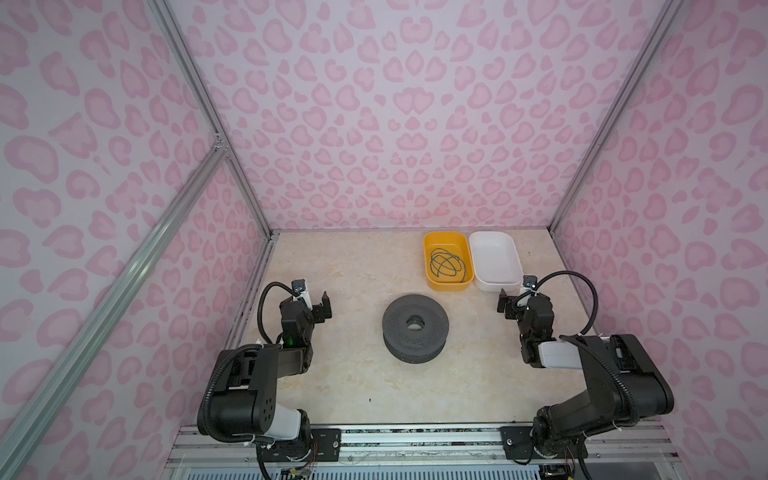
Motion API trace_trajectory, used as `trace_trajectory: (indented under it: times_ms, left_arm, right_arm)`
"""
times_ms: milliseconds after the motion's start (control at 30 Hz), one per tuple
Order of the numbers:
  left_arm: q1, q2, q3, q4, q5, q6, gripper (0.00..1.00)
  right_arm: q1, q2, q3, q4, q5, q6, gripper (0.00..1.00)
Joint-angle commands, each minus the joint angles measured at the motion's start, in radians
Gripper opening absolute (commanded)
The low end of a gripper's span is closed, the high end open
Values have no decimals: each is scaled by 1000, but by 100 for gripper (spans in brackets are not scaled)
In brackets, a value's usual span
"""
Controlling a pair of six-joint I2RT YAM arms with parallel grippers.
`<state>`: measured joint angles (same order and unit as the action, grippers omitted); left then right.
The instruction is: Wrap the cables
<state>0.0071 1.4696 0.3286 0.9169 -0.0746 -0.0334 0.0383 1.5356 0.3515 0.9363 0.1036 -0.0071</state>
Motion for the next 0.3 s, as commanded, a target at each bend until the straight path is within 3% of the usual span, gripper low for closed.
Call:
trace_trajectory:
  times_ms: [0, 267]
  left_arm:
    - [2, 9, 16, 35, 12, -5, 98]
    - [4, 7, 14, 37, 15, -6, 98]
  right_arm:
    - [0, 1, 3, 4, 4, 7, 99]
    - [-1, 1, 3, 2, 3, 7, 99]
